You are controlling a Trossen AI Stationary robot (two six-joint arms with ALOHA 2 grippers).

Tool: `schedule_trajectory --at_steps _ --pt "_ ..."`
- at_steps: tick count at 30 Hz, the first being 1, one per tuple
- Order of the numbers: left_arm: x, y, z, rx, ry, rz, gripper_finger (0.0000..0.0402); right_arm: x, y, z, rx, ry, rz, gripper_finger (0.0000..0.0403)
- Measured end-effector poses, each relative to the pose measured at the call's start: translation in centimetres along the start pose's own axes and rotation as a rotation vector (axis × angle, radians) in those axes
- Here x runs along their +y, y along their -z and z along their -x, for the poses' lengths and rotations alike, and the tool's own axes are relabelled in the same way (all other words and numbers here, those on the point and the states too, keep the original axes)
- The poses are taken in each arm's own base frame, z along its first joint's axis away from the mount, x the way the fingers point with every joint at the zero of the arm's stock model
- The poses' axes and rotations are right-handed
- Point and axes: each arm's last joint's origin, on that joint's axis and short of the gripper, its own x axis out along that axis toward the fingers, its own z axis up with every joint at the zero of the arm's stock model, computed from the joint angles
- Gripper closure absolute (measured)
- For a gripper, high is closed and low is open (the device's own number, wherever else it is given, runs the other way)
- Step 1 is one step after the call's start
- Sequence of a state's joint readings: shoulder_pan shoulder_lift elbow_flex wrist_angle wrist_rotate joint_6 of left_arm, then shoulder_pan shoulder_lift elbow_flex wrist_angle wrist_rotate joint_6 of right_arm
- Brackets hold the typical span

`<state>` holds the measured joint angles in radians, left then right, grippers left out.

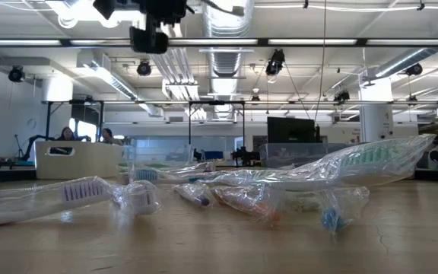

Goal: Pick & Place Toothbrushes
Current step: Put the green toothbrush into the transparent bin

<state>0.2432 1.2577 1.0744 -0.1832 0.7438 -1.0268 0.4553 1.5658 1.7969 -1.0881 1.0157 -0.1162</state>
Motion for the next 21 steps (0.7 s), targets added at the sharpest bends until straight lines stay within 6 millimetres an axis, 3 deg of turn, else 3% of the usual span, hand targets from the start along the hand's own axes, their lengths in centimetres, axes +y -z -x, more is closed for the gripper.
schedule_trajectory --at_steps 4,9,15,21 --pt "1.4 -0.8 1.3 -0.023 -0.078 -0.032 0.0372 -1.7 2.1 1.2 0.076 -0.016 -0.289 0.0163" --pt "3.8 -0.8 3.1 0.008 -0.243 -0.066 0.0372 -3.2 4.6 1.5 0.211 -0.003 -0.496 0.0156" --pt "7.0 0.7 5.8 0.103 -0.673 -0.114 0.0373 -3.8 5.5 1.0 0.251 0.034 -0.54 0.0149" --pt "7.8 0.0 7.6 0.227 -1.096 -0.409 0.0373 -4.4 5.8 -1.1 0.303 0.121 -0.599 0.0156"
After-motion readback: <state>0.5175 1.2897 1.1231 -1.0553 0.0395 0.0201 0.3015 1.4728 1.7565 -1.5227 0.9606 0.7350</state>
